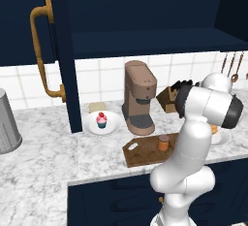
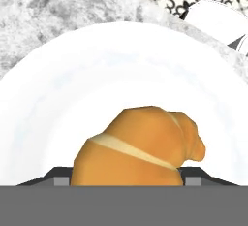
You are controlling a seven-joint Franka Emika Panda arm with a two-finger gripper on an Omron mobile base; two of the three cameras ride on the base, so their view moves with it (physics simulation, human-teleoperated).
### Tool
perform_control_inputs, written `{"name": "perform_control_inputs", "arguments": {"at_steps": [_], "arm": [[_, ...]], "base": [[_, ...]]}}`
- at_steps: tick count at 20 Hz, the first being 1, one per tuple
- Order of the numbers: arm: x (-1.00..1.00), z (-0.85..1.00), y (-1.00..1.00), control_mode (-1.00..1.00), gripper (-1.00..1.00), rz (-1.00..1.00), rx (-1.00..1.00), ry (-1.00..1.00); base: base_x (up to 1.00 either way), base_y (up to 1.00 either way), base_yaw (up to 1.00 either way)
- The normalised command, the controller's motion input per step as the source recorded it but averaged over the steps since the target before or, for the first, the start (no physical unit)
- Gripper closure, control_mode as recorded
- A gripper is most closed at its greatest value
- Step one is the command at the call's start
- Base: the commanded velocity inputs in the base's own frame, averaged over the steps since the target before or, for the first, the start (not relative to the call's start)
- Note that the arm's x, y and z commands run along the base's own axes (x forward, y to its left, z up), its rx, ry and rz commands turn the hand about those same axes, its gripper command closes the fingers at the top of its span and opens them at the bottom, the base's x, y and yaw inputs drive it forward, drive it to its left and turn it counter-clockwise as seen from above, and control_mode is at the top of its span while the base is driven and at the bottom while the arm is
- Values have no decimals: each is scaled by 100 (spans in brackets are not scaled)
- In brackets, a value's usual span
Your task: From the different types of pastries on the counter, select a croissant and place it on the cutting board. Then retrieve a jar of jam from the cabinet and place it alongside the croissant on the cutting board.
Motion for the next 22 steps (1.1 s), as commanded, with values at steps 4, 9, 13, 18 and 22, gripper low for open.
{"name": "perform_control_inputs", "arguments": {"at_steps": [4,9,13,18,22], "arm": [[1,14,3,-100,100,-2,0,2],[-8,3,45,-100,100,-3,0,0],[0,17,77,-100,100,5,0,3],[-1,15,62,-100,100,7,0,4],[-11,2,59,-100,100,5,0,3]], "base": [[0,0,0],[0,0,0],[0,0,0],[0,0,0],[0,0,0]]}}
